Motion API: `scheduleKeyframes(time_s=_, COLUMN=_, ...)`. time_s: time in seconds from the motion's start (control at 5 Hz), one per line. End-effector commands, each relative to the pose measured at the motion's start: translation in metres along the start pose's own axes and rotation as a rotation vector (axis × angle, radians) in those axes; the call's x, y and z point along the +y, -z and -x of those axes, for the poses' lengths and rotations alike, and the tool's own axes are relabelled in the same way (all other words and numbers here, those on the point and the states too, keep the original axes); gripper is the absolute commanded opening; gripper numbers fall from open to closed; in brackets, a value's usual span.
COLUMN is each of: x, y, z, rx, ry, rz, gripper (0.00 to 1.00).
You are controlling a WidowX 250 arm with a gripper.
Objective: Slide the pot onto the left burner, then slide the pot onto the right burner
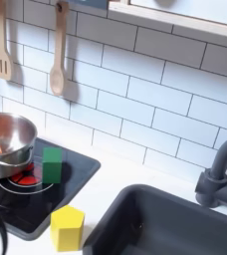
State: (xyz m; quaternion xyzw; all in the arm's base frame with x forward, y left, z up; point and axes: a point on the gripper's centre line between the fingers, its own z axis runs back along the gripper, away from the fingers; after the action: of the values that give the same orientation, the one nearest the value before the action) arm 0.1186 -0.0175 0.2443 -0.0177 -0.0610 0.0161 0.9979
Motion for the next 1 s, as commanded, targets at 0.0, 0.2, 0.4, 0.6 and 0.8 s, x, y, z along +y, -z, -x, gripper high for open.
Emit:
scheduleKeyframes(time_s=0.0, x=0.0, y=0.0, z=0.0, rx=0.002, ry=0.0, rz=0.0, gripper=1.0)
scheduleKeyframes(time_s=0.2, x=0.001, y=0.002, z=0.0, rx=0.011, ry=0.001, rz=0.018, gripper=1.0)
scheduleKeyframes(time_s=0.4, x=0.003, y=0.001, z=-0.001, rx=-0.004, ry=-0.014, rz=0.02, gripper=1.0)
scheduleKeyframes(time_s=0.6, x=0.007, y=0.0, z=-0.006, rx=-0.007, ry=-0.031, rz=0.032, gripper=1.0)
scheduleKeyframes(time_s=0.8, x=0.008, y=-0.003, z=-0.015, rx=-0.018, ry=-0.066, rz=0.052, gripper=1.0)
